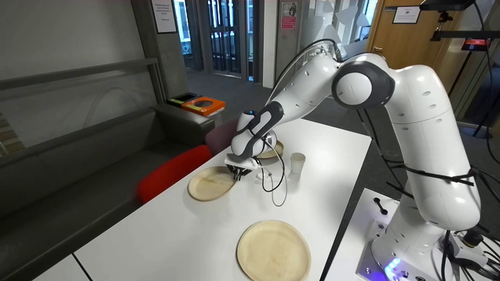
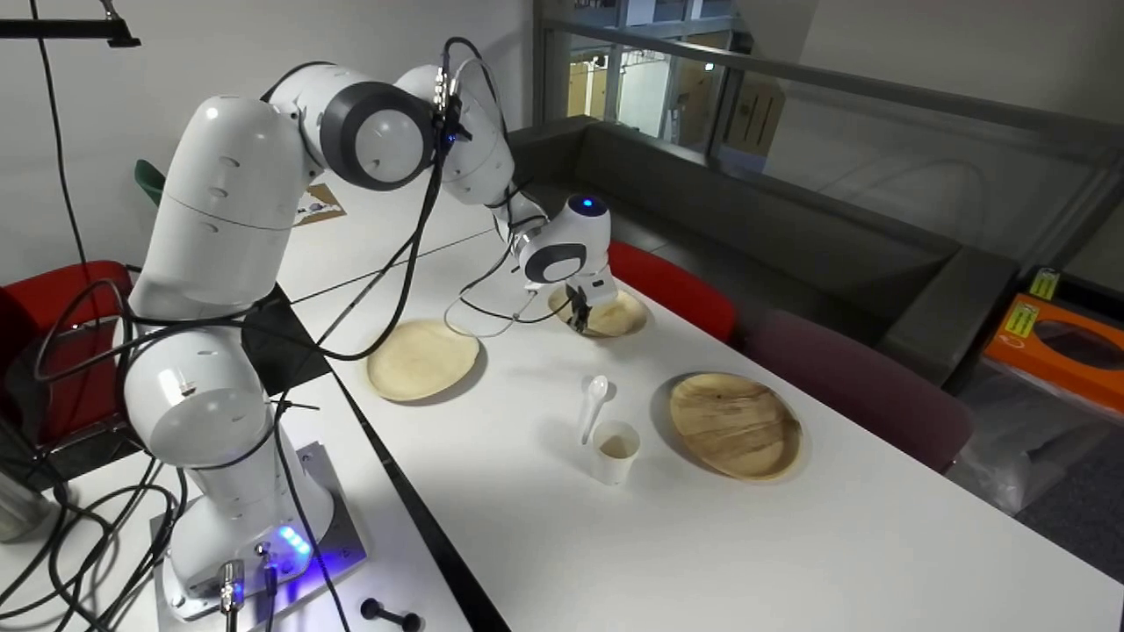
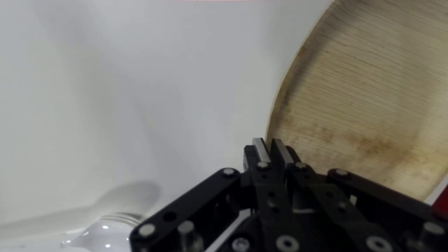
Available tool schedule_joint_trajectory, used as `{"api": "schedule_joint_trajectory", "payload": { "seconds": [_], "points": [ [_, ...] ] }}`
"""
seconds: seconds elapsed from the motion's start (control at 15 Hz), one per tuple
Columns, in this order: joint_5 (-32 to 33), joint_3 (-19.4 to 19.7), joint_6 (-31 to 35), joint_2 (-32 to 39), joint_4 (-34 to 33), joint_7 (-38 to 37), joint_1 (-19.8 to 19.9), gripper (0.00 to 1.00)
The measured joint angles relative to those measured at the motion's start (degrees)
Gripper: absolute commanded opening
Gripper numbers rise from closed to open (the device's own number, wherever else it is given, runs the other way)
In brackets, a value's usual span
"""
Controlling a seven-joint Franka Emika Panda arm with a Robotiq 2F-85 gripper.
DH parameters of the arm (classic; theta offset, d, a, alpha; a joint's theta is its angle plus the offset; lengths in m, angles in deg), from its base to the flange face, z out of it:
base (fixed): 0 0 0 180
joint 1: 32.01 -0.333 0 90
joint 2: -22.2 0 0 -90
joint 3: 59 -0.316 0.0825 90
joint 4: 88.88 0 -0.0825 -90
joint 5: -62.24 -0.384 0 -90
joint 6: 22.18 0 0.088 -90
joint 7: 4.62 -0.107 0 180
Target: Stack up the plates
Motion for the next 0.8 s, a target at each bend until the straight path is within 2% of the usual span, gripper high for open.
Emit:
{"api": "schedule_joint_trajectory", "payload": {
  "seconds": [0.27,0.47,0.8],
  "points": [
    [0.05,-2.7,-5.6,-10.45,10.14,9.78,0.1,0.02],
    [0.02,-3.19,-9.32,-19.29,16.61,17.41,0.13,0.02],
    [-1.16,-3.18,-20.36,-34.67,21.87,21.74,0.58,0.02]
  ]
}}
